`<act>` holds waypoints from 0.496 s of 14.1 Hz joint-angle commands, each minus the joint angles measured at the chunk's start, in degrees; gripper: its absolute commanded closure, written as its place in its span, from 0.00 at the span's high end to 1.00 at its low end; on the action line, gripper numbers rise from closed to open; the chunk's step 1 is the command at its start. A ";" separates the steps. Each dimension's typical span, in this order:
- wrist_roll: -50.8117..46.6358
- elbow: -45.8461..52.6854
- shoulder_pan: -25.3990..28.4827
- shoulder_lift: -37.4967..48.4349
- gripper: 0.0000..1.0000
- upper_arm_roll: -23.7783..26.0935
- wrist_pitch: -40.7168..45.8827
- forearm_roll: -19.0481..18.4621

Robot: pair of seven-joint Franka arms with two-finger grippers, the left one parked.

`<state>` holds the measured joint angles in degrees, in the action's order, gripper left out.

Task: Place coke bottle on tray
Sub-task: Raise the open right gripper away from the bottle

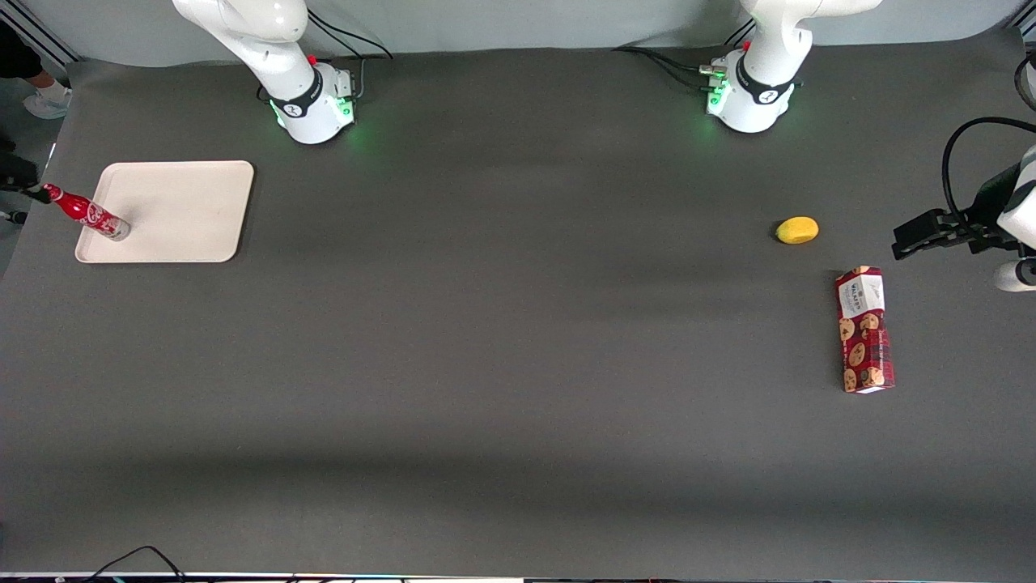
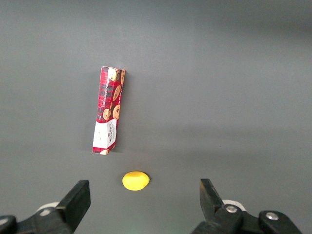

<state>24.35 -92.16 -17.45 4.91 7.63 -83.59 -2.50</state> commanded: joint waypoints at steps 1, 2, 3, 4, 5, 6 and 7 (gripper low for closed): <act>-10.61 -0.30 0.75 3.08 1.00 3.78 1.67 3.55; -13.16 -0.12 1.97 3.34 1.00 5.19 1.67 3.99; -15.45 -0.04 2.51 3.70 1.00 6.33 1.67 4.08; -17.56 0.05 2.69 3.70 1.00 7.47 1.50 4.17; -19.41 0.14 2.69 3.70 1.00 8.96 1.06 4.26; -20.47 0.14 2.69 3.70 1.00 9.50 0.88 4.34; -20.57 0.23 2.69 3.44 1.00 9.51 0.71 4.43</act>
<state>5.84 -92.18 -14.71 8.44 17.12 -82.54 0.46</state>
